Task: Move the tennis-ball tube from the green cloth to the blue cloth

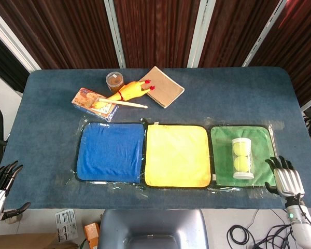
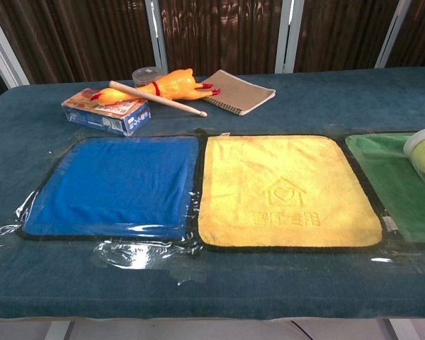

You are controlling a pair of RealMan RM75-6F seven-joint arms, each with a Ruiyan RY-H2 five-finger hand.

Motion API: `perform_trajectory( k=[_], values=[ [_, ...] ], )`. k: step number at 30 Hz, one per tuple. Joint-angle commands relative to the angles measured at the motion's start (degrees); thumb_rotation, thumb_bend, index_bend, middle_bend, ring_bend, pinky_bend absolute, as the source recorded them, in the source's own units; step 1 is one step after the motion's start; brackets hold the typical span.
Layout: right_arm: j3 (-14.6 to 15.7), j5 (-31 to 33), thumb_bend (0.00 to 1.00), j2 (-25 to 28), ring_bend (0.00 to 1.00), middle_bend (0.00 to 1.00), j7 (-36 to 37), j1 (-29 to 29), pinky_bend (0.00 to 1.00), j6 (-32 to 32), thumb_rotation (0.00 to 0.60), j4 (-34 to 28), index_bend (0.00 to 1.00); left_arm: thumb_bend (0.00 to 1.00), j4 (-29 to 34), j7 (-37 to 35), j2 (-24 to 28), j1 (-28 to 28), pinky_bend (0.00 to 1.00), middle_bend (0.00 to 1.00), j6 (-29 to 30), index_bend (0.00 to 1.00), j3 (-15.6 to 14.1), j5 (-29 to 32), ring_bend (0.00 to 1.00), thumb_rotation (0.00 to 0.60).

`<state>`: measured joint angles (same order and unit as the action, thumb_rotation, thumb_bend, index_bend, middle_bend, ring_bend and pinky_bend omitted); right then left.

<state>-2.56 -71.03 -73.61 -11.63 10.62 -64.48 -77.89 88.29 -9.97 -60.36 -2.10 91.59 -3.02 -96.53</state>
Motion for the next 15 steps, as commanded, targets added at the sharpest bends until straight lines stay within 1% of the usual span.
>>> perform_trajectory(
  k=[1,7,15],
  values=[
    [0.0,0.0,0.25,0.0,0.0,0.13,0.1,0.1,0.12,0.0,0.6,0.0,0.19,0.04,-0.1,0.0,-0.1,0.0,0.1,0.0,0.0,0.0,0.0,0.0,0.05,0.6],
    [0.0,0.5,0.25,-0.3,0.0,0.13,-0.6,0.7,0.12,1.3,0.6,0.6,0.2,0.04,0.0,-0.3,0.1,0.0,0.1,0.0,0.0,0.0,0.1,0.1,0.05,0.6],
    [0.7,0.4,0.25,-1.5,0.0,0.13,-4.6,3.4,0.12,4.9,0.6,0.5,0.22,0.04,-0.4,-0.9,0.1,0.1,0.1,0.0,0.7,0.0,-0.1,-0.6,0.05,0.6]
  ],
)
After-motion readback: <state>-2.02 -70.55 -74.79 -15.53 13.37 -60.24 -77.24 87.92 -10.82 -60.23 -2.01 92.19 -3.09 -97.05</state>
